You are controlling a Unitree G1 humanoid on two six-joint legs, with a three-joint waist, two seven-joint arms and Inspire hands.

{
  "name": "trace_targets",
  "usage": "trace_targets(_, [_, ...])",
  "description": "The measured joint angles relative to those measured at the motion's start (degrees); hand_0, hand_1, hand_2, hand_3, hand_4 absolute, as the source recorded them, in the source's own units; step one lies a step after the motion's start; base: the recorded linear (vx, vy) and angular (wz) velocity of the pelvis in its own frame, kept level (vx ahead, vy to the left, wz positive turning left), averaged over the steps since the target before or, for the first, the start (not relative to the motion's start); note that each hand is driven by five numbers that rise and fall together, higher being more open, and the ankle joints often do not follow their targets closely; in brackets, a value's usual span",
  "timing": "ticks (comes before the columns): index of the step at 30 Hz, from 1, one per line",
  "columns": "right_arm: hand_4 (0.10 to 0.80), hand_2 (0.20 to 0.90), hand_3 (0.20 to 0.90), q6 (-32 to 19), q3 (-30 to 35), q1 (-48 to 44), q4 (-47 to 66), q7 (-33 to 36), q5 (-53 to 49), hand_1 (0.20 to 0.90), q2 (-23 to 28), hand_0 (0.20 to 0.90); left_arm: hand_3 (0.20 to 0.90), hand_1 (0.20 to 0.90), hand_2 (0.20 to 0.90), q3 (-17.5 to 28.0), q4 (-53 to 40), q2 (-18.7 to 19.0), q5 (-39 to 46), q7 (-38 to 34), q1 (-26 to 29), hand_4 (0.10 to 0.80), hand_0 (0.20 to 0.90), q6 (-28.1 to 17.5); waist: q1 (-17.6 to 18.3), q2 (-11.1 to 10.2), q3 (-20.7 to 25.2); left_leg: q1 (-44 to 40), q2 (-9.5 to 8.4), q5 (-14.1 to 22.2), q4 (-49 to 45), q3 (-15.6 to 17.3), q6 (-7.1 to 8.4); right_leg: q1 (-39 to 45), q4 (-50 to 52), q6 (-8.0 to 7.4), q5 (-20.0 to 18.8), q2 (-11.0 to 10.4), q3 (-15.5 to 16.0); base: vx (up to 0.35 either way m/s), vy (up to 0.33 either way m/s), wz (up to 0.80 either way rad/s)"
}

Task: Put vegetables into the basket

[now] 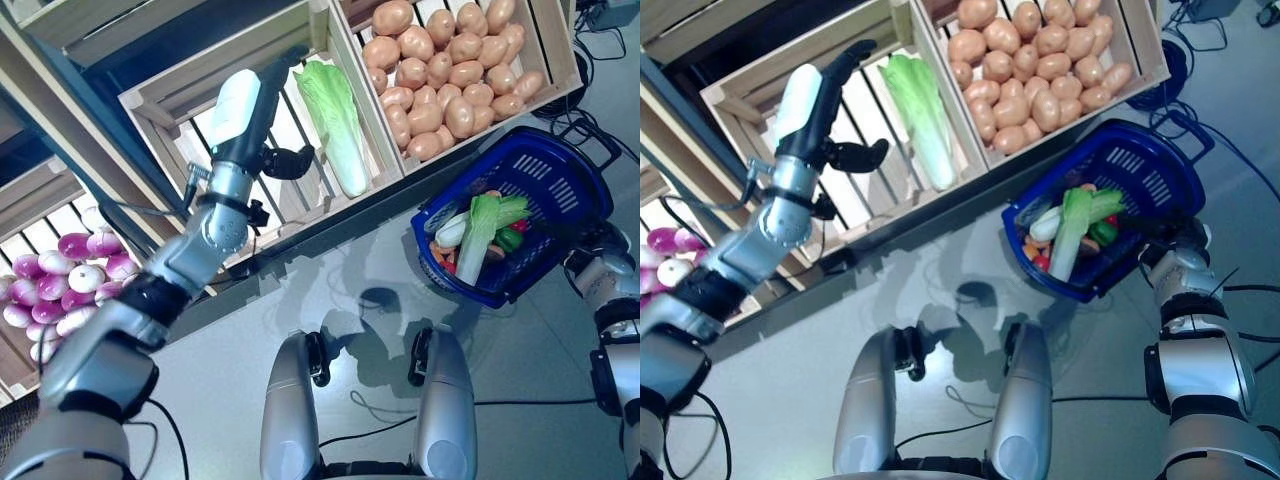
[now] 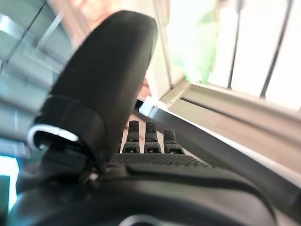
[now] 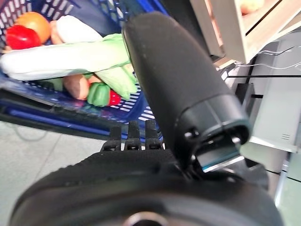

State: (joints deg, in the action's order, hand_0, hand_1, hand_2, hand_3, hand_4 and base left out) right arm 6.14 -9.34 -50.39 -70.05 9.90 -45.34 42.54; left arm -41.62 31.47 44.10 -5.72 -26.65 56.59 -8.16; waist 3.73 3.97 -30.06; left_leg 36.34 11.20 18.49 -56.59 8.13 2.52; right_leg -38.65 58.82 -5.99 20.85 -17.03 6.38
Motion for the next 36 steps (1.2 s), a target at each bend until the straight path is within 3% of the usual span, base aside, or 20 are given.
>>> trace_targets(10, [0.800,0.900,0.900,0.07,-4.82,-0.90,0.01,-4.65,0.18,0.900,0.07,0.900,0.900,0.900,0.900,-13.70,13.55,-0.05,-15.18,2.91,6.92,0.800,0.900,1.03,4.17,0.01,0.00,1.74,0.84,0.99,-0.77,2.36,-0.26,-4.04,-0.09,-0.39,-1.07,1.19,-2.98,-0.019,0.080,-0.15])
trace_targets(18, [0.800,0.900,0.900,0.01,-7.19,-1.27,-0.18,-7.08,0.27,0.900,0.16,0.900,0.900,0.900,0.900,-23.29,15.78,0.02,-26.29,4.46,13.00,0.800,0.900,1.04,4.88,0.15,0.01,2.90,0.82,1.14,-0.75,4.47,-0.52,-7.15,0.63,-0.60,-1.27,1.17,-5.07,-0.022,0.059,-0.07])
trace_targets(29, [0.800,0.900,0.900,-2.78,-7.79,-3.31,-0.82,-9.71,0.26,0.900,0.68,0.900,0.900,0.900,0.900,-32.15,13.43,1.47,-40.83,2.67,20.70,0.800,0.900,0.34,4.99,0.91,0.01,5.84,0.76,1.15,-1.22,5.24,-0.53,-11.31,1.88,-0.48,-1.25,1.05,-6.00,-0.028,0.020,-0.01])
trace_targets(36, [0.800,0.900,0.900,-3.07,-8.66,-4.25,-1.02,-11.26,0.01,0.900,2.15,0.900,0.900,0.900,0.900,-34.19,11.37,2.02,-47.30,5.95,24.04,0.800,0.900,0.46,4.81,1.86,0.01,8.45,0.84,1.15,-2.48,5.12,-0.54,-13.96,3.24,-0.34,-1.20,1.03,-6.31,-0.013,0.001,0.00])
